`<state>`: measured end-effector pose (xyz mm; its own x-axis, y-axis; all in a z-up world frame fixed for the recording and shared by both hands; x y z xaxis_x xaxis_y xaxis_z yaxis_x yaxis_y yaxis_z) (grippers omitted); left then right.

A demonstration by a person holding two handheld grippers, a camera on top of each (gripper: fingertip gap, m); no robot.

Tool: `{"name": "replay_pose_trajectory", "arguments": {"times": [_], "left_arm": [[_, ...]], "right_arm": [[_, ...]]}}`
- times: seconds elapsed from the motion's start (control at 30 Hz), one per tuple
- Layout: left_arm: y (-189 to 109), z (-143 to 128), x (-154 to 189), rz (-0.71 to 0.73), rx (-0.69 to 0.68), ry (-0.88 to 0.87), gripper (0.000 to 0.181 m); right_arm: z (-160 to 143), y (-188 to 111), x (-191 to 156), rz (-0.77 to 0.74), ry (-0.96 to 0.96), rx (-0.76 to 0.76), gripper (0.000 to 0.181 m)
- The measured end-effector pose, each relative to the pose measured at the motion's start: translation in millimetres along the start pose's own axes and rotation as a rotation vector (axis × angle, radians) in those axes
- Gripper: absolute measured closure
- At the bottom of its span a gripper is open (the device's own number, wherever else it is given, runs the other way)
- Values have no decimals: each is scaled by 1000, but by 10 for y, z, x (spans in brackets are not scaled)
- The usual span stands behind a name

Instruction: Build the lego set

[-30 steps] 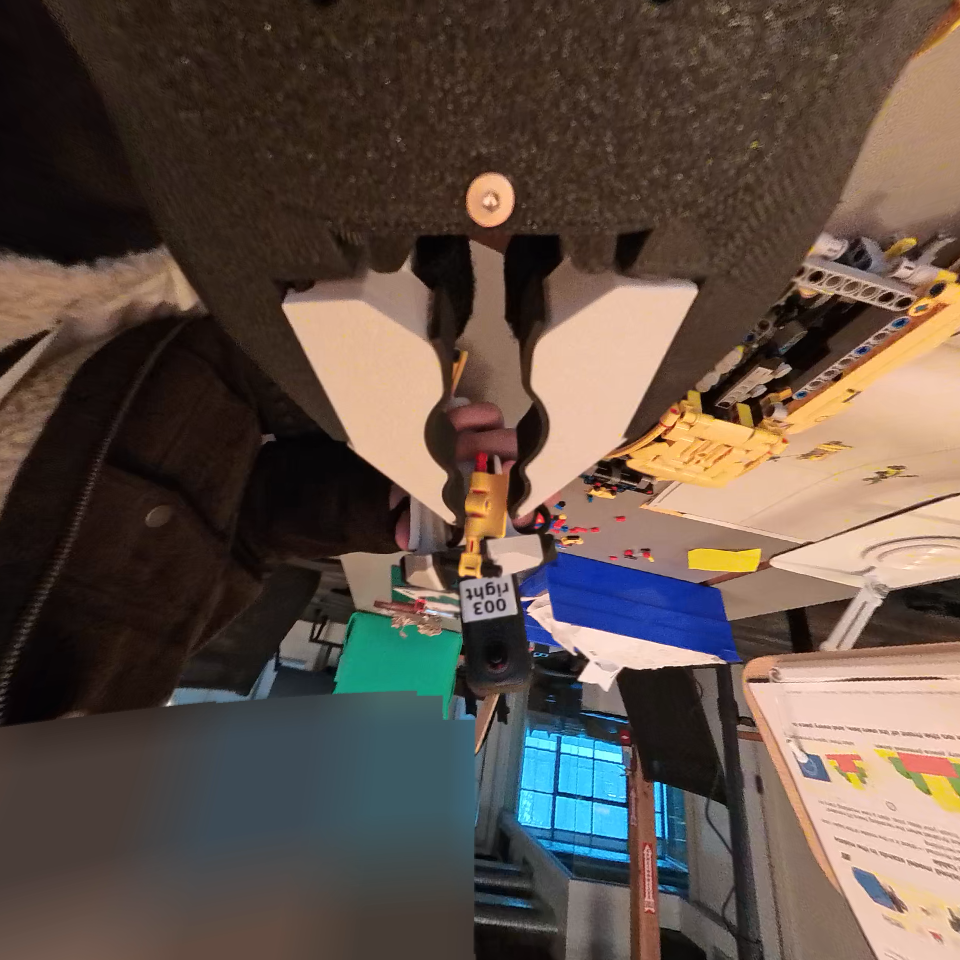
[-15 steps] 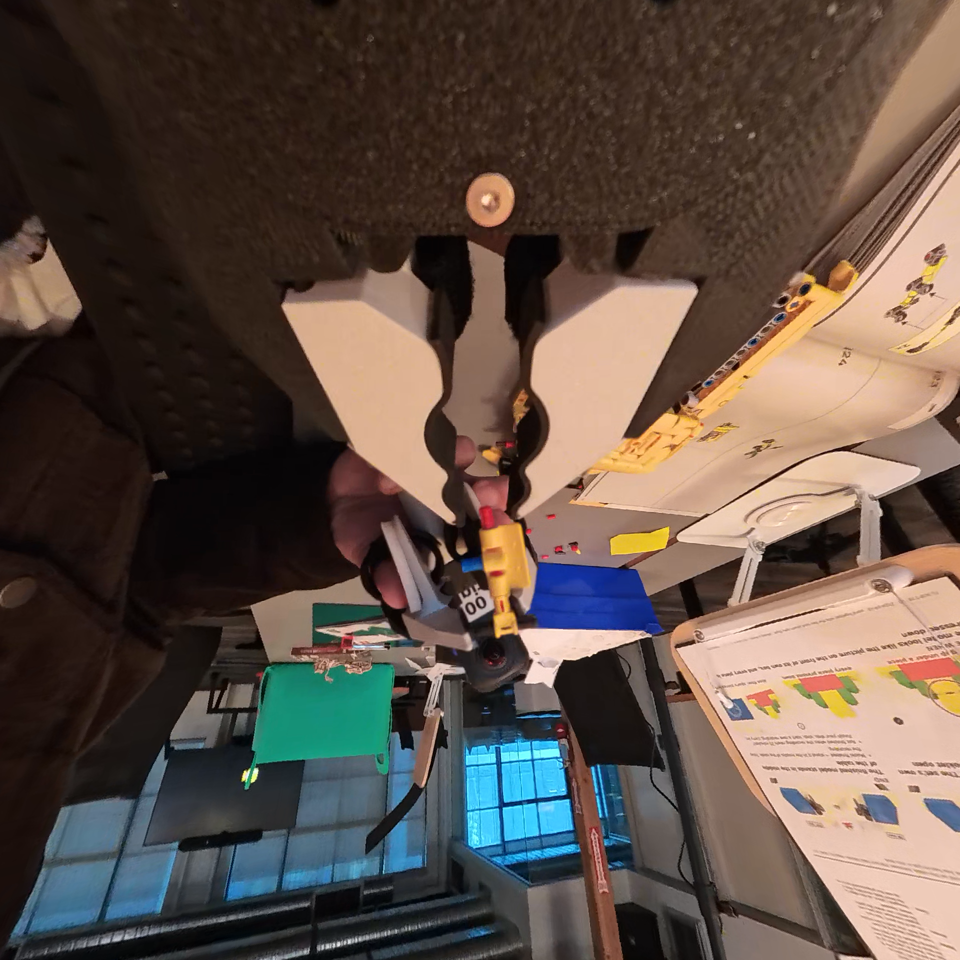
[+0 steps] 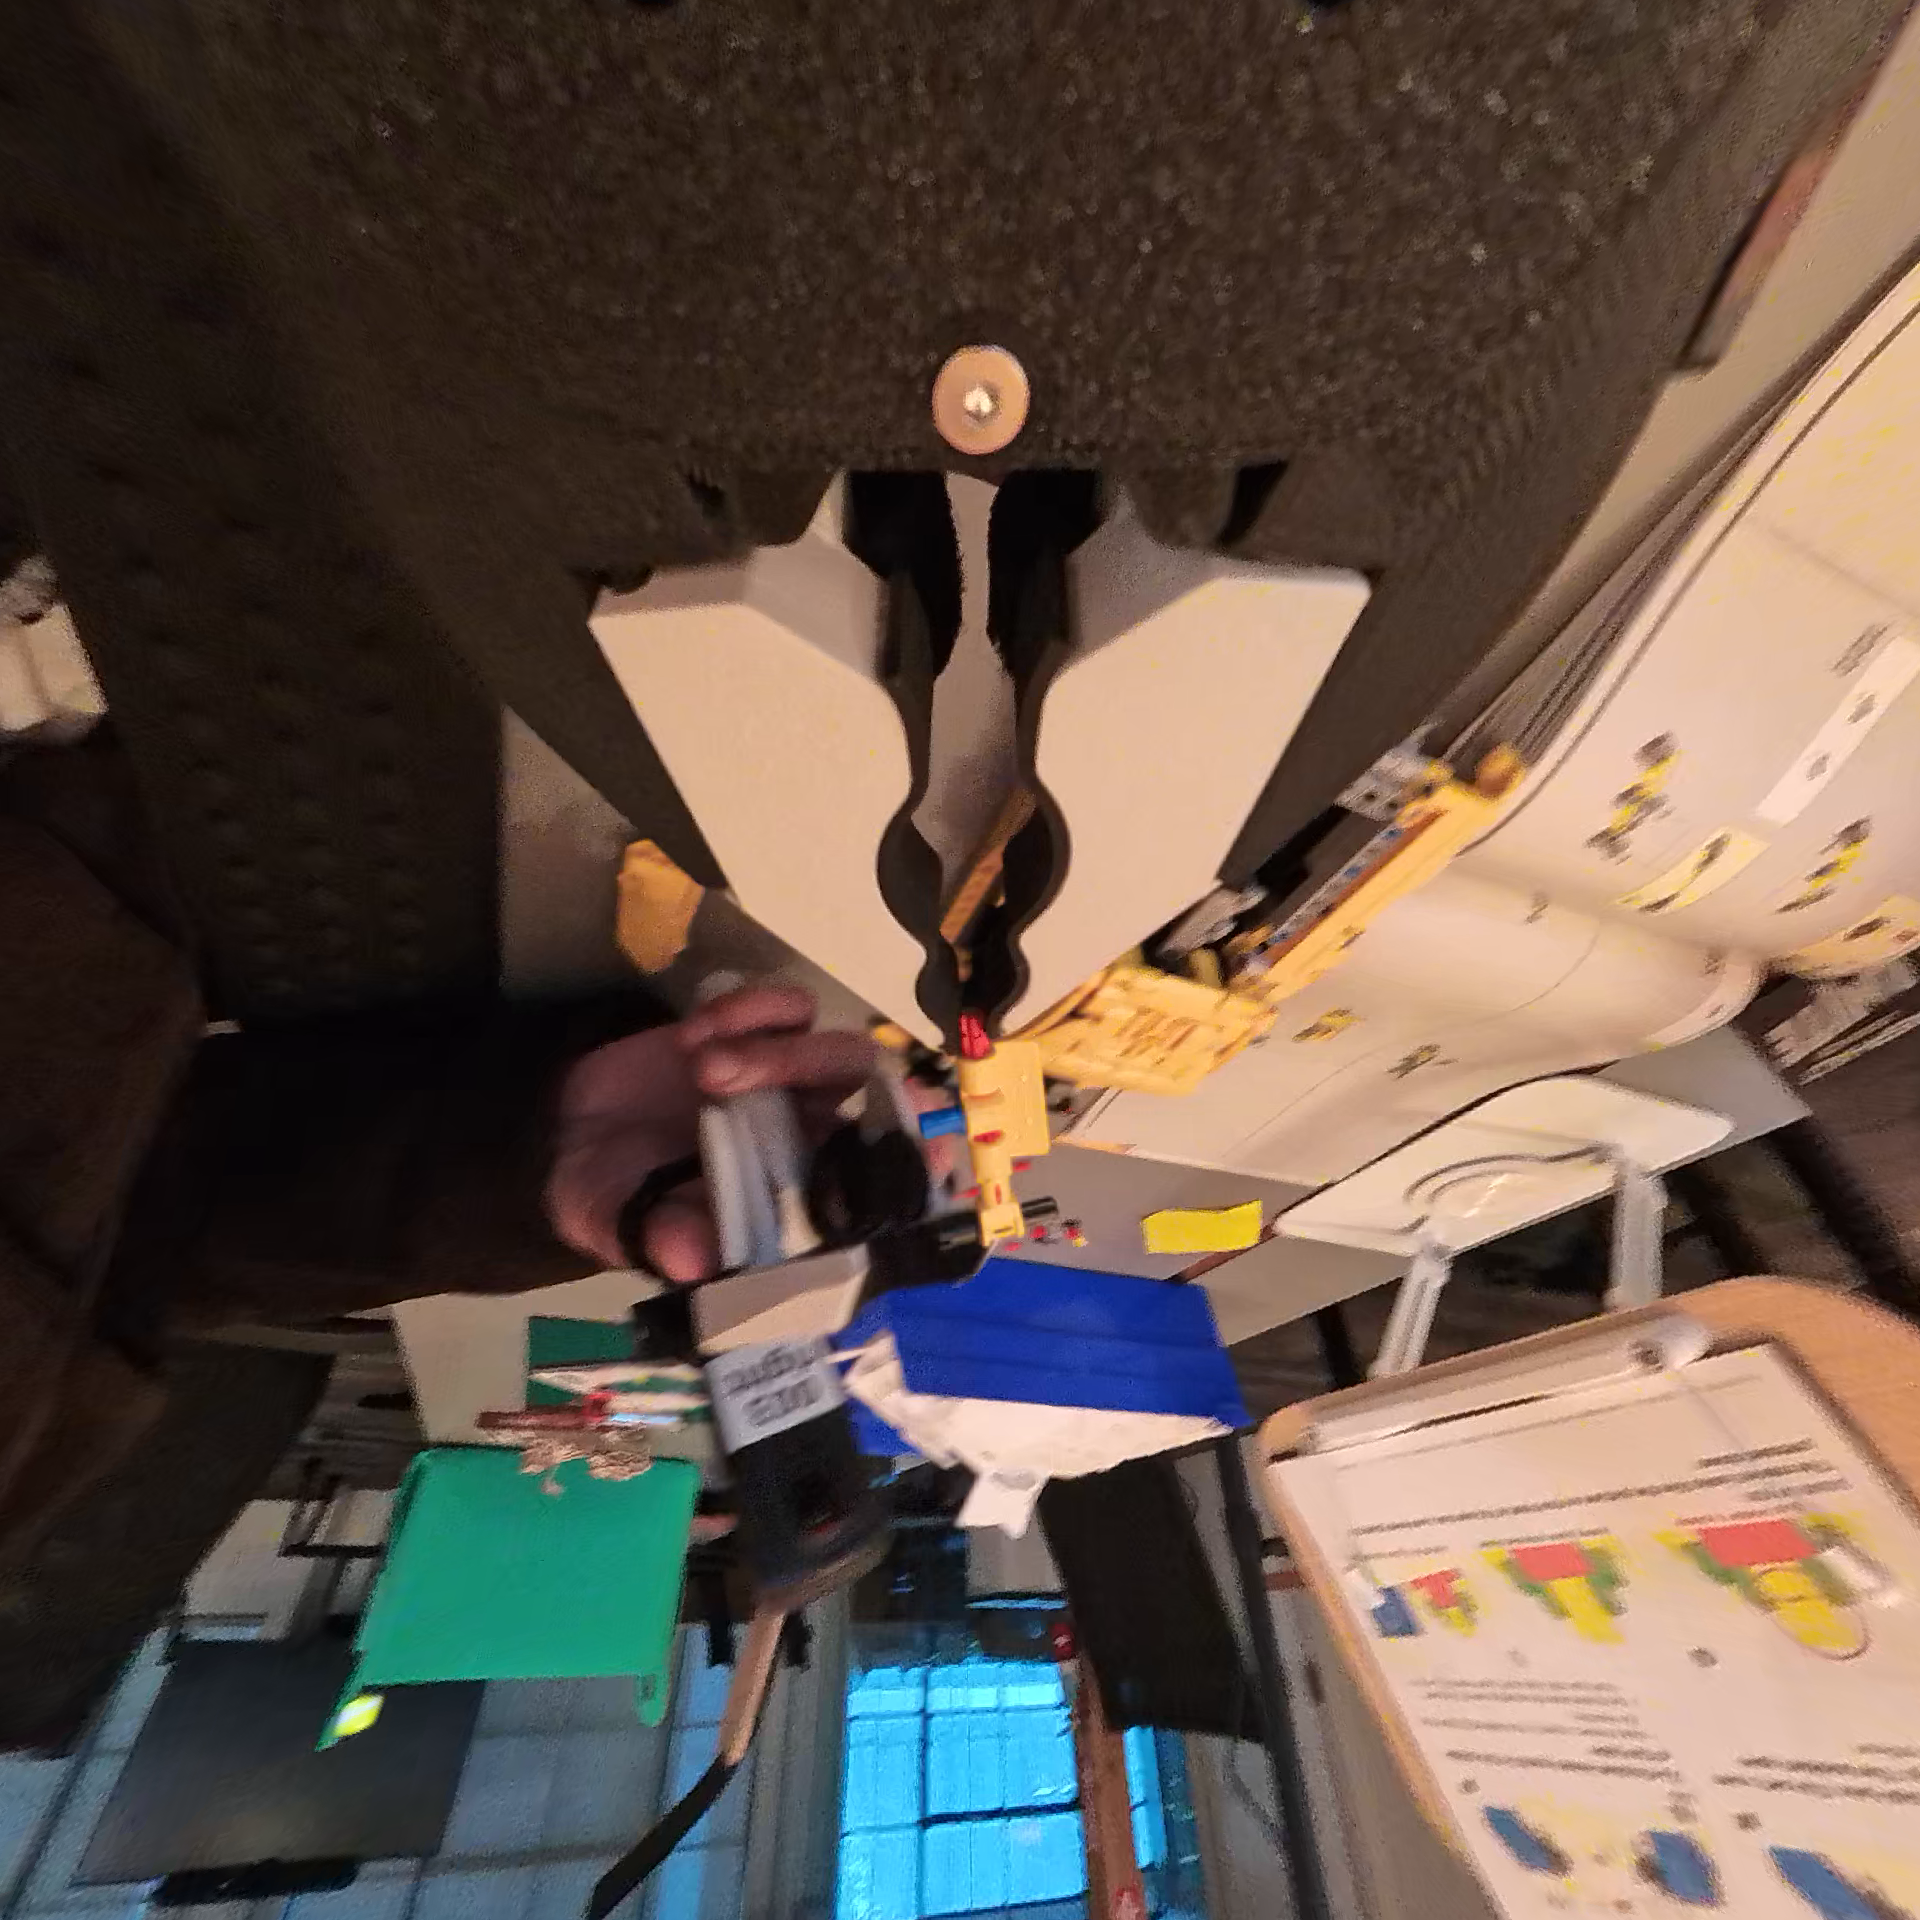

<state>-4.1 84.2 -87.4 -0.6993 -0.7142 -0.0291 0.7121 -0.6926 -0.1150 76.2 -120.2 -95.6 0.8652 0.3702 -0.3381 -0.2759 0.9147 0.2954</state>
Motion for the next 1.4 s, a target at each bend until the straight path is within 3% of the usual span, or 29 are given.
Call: {"name": "replay_pose_trajectory", "arguments": {"times": [0.1, 0.23, 0.3, 0.53, 0.77, 0.93, 1.03, 1.1, 1.27, 1.4], "left_arm": [[-99, -76, -395, 155, -73, -41, 178], [-120, -192, -969, 287, -332, -68, 178], [-97, -184, -1151, 285, -442, -64, 178], [85, -186, -1657, 301, -687, 11, 178], [268, -139, -1824, 309, -697, 71, 178], [198, 13, -1491, 205, -620, -7, 178], [152, 151, -843, -76, -526, -109, 178], [161, 103, -392, -210, -517, -119, 178], [312, -274, 317, -245, -564, 21, 178], [353, -403, 452, -187, -567, 132, 178]], "right_arm": [[117, -122, 16, -167, -99, -84, 142], [201, -279, 42, -394, -244, -254, 145], [212, -320, 68, -453, -246, -319, 147], [140, -376, 151, -450, -174, -394, 146], [181, -487, 217, -468, -172, -374, 149], [220, -520, 225, -479, -198, -361, 149], [232, -538, 231, -500, -216, -364, 148], [245, -536, 223, -506, -229, -364, 148], [237, -520, 208, -508, -238, -377, 148], [250, -512, 184, -511, -250, -376, 149]]}}
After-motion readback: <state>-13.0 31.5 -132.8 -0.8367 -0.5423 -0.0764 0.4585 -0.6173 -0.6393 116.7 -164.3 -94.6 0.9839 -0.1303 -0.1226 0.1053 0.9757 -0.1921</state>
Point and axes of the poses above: each gripper's, where its closed fingertips meet, y out along the fingers, z out of its top, x = y × z across the jaws, the point moved 10 cm from there along -y, back along the fingers, and after that the axes turned 10 degrees about z, right-handed, at the moved point
